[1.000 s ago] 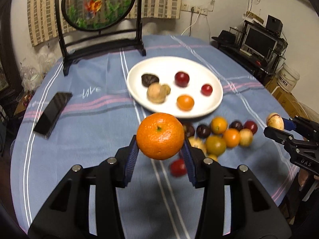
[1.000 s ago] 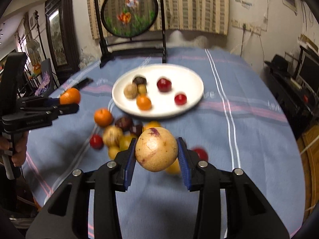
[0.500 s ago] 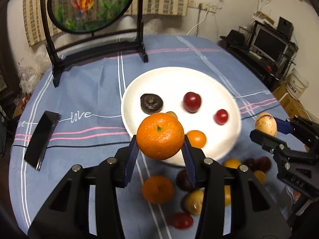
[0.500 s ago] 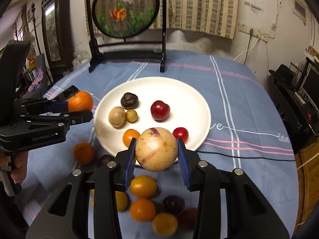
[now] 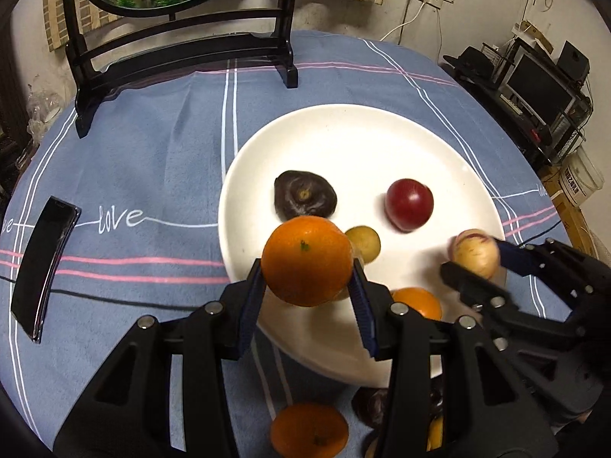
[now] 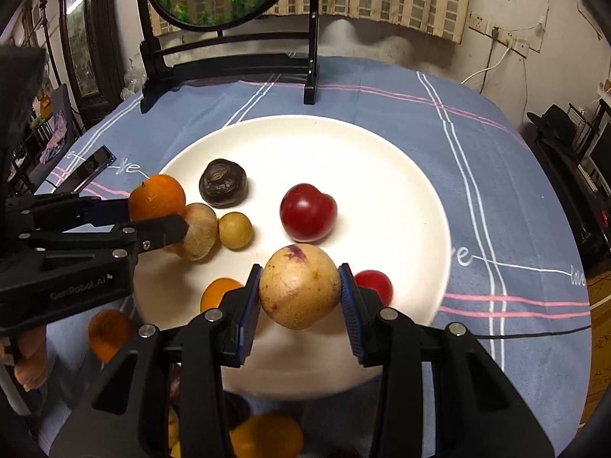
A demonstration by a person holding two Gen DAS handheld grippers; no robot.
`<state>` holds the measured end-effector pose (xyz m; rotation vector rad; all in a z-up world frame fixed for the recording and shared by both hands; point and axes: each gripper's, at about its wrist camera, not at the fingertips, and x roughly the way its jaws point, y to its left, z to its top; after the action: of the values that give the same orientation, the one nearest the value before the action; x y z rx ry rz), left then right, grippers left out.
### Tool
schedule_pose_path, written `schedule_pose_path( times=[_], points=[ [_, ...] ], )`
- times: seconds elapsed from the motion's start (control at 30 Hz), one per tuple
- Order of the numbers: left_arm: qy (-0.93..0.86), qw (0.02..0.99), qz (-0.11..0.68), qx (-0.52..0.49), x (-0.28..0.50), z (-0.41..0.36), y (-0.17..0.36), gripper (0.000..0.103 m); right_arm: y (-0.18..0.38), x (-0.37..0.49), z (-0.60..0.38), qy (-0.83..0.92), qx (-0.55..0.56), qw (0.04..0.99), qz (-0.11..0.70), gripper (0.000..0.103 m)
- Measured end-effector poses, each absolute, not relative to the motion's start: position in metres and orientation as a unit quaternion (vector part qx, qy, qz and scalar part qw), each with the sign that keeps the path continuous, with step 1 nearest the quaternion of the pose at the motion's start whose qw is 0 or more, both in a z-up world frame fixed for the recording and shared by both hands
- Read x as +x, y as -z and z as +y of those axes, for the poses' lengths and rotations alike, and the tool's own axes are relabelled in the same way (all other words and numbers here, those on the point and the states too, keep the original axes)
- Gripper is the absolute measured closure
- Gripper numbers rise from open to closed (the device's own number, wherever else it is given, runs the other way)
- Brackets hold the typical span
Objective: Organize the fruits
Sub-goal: 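Carry tangerine and speckled fruit onto the white plate and open both tools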
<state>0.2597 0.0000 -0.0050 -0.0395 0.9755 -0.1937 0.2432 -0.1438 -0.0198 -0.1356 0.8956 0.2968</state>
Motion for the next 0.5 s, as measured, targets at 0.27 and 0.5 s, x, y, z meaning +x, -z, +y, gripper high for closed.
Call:
schedule_pose_path(
  times=[0.27, 0.5],
  points=[
    [0.089, 0.884, 0.459, -0.011, 0.267, -0.010, -0.002, 0.046, 0.021, 0.251, -0.140, -0.119, -0.077, 0.891, 0.432, 0.033],
    [0.087, 0.904, 0.419, 0.016, 0.239, -0.012, -0.028, 0.028, 0.006, 0.227, -0.157, -0.117, -0.067, 0.903, 0.408, 0.033]
  ],
)
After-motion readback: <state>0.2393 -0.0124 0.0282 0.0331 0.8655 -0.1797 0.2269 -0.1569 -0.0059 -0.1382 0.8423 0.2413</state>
